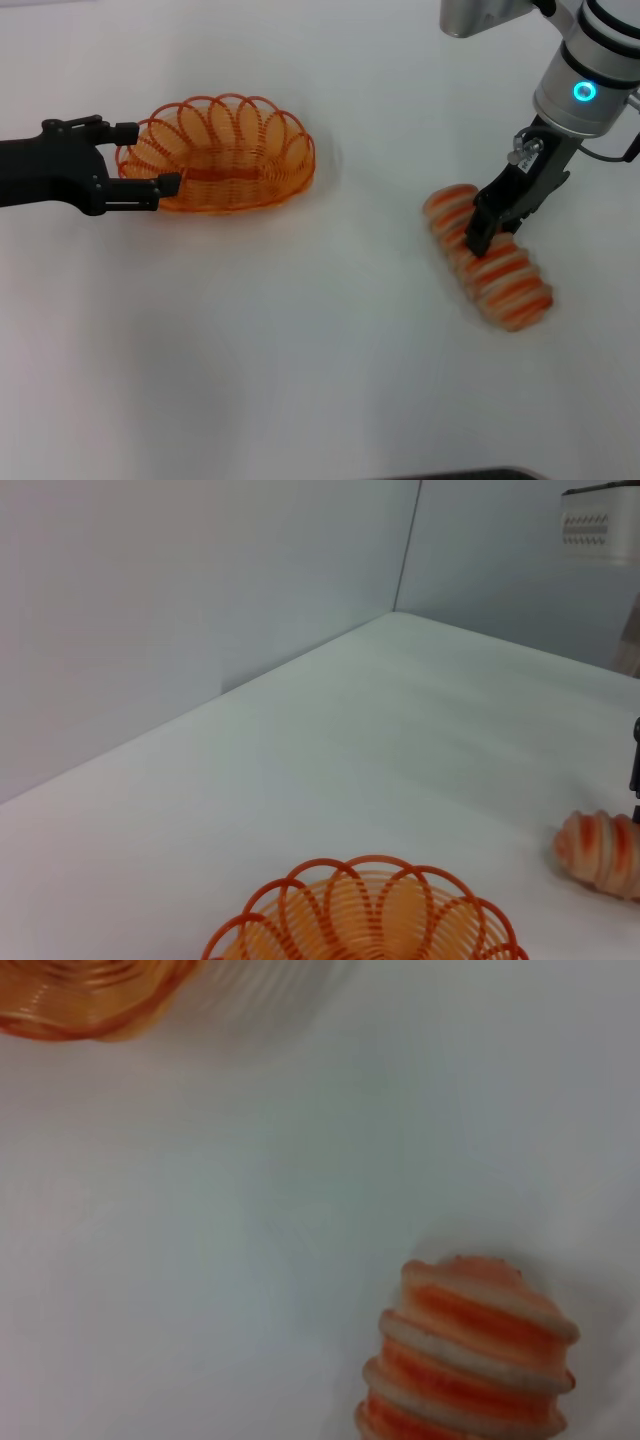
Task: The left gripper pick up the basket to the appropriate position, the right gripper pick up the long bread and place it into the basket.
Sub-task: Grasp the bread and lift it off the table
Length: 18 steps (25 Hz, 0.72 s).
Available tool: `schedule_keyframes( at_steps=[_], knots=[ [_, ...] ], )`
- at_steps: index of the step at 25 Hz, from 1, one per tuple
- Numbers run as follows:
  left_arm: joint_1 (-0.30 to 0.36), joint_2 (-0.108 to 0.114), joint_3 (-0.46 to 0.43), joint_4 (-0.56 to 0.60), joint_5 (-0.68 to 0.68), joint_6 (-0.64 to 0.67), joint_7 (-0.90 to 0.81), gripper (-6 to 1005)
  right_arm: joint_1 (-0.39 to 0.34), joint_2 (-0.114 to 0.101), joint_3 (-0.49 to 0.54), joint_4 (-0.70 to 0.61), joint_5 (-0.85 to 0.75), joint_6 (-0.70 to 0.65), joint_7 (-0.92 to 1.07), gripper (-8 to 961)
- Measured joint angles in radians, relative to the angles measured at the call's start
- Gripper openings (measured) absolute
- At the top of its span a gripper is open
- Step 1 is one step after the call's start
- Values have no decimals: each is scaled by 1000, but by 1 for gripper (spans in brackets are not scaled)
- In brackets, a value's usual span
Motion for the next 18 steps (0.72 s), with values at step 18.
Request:
schedule_keyframes(
  at_steps=[18],
  knots=[
    [-3, 0, 1, 0, 10, -14, 0, 900, -7, -4, -1, -20, 4, -16, -12, 366]
  ],
)
